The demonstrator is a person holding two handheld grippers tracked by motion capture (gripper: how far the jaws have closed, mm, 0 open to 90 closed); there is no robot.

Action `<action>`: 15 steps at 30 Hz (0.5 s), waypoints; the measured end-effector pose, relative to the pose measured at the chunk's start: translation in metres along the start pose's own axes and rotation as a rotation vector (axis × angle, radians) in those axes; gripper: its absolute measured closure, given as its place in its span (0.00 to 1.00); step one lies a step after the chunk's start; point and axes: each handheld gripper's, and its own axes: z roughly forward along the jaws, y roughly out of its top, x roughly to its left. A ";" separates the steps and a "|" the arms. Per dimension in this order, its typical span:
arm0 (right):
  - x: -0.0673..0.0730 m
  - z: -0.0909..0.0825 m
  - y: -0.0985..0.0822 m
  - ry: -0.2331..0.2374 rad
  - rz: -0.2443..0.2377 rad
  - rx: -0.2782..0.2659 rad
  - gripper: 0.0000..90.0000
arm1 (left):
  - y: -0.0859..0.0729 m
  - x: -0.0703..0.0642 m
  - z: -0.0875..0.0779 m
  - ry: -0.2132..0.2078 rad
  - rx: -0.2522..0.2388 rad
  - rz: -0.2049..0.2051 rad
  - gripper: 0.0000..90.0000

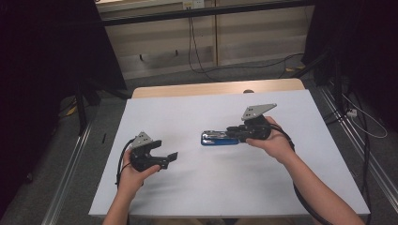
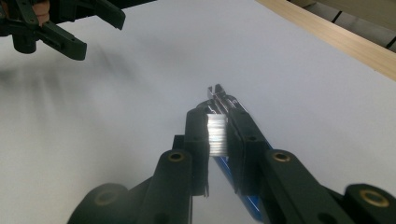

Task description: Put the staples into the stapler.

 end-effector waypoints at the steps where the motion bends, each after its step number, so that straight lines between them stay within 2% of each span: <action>1: -0.001 0.002 0.001 0.007 -0.006 -0.001 0.88 | -0.001 0.000 -0.001 0.002 -0.002 -0.001 0.14; 15: -0.009 0.020 0.013 0.058 -0.051 0.006 0.88 | -0.007 0.003 -0.008 0.024 0.007 -0.009 0.14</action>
